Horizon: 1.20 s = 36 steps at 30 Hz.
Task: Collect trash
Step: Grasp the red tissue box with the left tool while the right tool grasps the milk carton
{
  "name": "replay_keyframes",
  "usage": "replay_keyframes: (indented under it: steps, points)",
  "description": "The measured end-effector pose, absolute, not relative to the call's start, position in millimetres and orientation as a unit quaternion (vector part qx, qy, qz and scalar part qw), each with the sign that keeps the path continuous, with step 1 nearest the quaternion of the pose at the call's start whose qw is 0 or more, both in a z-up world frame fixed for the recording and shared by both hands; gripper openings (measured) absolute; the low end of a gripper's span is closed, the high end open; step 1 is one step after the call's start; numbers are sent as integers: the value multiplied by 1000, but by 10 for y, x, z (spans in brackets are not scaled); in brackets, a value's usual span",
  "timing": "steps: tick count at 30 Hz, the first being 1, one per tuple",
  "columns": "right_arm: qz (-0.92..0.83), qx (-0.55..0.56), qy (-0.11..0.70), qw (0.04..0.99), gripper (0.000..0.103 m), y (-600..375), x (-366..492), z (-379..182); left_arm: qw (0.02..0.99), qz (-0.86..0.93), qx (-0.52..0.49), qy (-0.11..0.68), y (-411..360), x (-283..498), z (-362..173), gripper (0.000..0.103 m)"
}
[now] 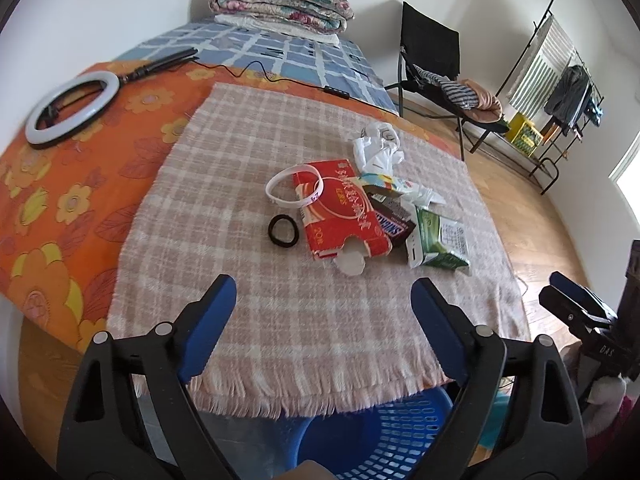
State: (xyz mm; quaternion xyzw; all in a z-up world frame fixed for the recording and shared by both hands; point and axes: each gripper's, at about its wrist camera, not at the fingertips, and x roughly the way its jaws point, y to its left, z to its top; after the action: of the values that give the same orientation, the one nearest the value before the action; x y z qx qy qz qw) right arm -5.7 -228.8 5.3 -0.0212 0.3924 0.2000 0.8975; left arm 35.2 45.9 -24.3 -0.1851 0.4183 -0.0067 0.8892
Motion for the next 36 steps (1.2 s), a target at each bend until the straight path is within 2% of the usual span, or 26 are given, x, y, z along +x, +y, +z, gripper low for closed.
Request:
replay_keyframes:
  steps: [10,13,18,19,21,25,27,31,34,36]
  points:
    - [255,-40,440,860,101,-2224,873,-65,889,-13,-156,430,520,964,-384,67]
    - [265,-29,458,848,97,-2203,1138,-199,886,-22,-154,438,521,1201,-498,60]
    - [280,-9,489,826,94,-2114,1505,-463,875,-31,-170,452,550,1561,-674,57]
    - [280,-6,494,823,92,-2113,1572,-503,873,-34,-175,454,561,1624,-703,51]
    - [278,-2,509,814,88,-2084,1711,-631,871,-33,-181,456,571,1730,-748,49]
    - [276,-6,519,809,88,-2042,1858,-767,867,-32,-188,461,598,1884,-833,48]
    - [276,-7,519,809,88,-2032,1929,-800,863,-34,-190,467,605,1937,-885,40]
    - [286,-24,528,799,88,-1978,1983,-864,859,-38,-189,474,592,1992,-975,38]
    - [305,-30,542,783,88,-1957,1934,-900,855,-40,-194,480,611,2015,-1025,27]
    - [317,-35,550,772,88,-1952,1864,-899,854,-41,-195,480,621,2011,-1032,26]
